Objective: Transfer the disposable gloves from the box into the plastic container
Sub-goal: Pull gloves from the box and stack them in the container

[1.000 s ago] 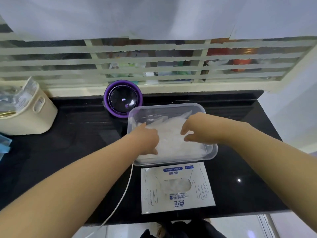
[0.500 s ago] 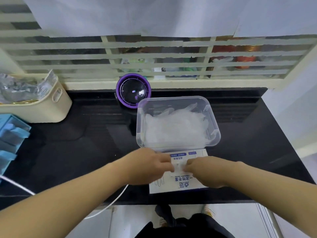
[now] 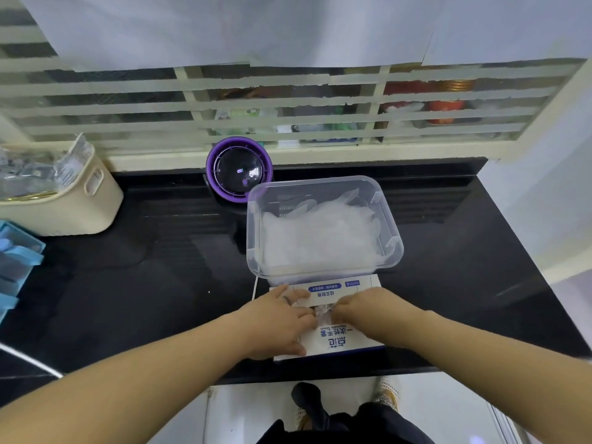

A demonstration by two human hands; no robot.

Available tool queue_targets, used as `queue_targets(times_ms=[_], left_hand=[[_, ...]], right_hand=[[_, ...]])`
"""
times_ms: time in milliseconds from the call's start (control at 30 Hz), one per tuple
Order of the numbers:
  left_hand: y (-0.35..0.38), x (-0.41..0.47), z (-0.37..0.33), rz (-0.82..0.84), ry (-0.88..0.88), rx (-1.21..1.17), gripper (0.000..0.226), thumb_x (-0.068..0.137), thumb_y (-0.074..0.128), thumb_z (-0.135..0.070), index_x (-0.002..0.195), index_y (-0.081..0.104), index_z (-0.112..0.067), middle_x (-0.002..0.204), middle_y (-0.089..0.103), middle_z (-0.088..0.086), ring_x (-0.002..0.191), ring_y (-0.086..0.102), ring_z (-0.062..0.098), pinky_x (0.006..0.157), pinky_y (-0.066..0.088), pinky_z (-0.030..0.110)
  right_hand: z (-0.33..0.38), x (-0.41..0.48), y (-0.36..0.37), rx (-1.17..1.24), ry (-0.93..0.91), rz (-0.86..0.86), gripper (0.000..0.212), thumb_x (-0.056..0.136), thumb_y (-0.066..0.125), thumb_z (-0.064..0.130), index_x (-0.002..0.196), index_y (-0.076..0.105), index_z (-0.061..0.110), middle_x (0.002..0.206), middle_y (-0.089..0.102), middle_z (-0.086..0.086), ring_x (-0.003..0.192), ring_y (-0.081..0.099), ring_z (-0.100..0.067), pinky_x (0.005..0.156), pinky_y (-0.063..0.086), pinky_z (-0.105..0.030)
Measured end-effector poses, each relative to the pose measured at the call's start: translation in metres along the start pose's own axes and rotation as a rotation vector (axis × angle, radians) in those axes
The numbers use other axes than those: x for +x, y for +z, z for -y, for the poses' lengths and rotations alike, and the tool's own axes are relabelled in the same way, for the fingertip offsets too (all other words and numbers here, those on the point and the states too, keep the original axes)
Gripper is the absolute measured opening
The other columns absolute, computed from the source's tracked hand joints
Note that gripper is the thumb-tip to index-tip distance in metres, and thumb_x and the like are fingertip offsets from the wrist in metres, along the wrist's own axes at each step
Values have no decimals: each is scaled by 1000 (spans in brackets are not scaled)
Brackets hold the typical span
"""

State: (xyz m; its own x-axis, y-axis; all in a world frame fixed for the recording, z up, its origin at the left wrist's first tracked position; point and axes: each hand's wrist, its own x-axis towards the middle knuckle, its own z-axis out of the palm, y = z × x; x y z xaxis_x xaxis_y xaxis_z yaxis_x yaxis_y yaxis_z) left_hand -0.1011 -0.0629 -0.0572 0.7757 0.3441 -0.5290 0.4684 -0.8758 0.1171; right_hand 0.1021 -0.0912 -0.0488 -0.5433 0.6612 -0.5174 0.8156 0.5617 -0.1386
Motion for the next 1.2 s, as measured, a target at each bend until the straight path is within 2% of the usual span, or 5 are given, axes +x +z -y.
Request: queue_targets(times_ms=[300, 467, 667, 1033, 1200], left_hand=[[4, -3, 4, -111, 0, -12, 60, 95, 47, -52, 147, 29, -27, 154, 32, -5, 148, 8, 19, 121, 2, 39], [-6, -5, 1, -209, -49, -27, 59, 89, 57, -53, 133, 44, -16, 139, 46, 2, 132, 36, 21, 111, 20, 30], [-21, -14, -1, -205, -95, -278, 61, 82, 70, -46, 133, 40, -28, 135, 45, -10, 120, 48, 14, 99, 41, 29], [-107, -68, 36, -327, -59, -1613, 54, 68, 76, -38, 117, 61, -25, 121, 65, -4, 108, 65, 12, 94, 53, 32], [-112, -64, 52, -510, -29, -1880, 116, 46, 75, -77, 137, 50, -10, 133, 59, 7, 125, 54, 24, 104, 44, 41]], right_hand=[[-2, 15, -4, -95, -143, -104, 23, 96, 50, 17, 118, 57, 18, 109, 59, -2, 88, 61, -26, 78, 52, -40], [10, -5, -27, 163, -149, -549, 5, 90, 58, 14, 90, 55, 18, 86, 52, 7, 57, 49, -16, 50, 40, -27], [17, -34, -114, 458, -57, -939, 9, 92, 55, 17, 91, 62, 12, 80, 52, 16, 77, 51, -2, 71, 40, -6], [-11, -48, -161, 232, 50, -774, 21, 91, 59, 23, 109, 69, 22, 79, 47, 23, 70, 47, 5, 68, 32, -4], [-13, -43, -166, 53, 47, -656, 27, 96, 51, 26, 119, 64, 26, 94, 48, 15, 85, 36, -2, 77, 29, -14]])
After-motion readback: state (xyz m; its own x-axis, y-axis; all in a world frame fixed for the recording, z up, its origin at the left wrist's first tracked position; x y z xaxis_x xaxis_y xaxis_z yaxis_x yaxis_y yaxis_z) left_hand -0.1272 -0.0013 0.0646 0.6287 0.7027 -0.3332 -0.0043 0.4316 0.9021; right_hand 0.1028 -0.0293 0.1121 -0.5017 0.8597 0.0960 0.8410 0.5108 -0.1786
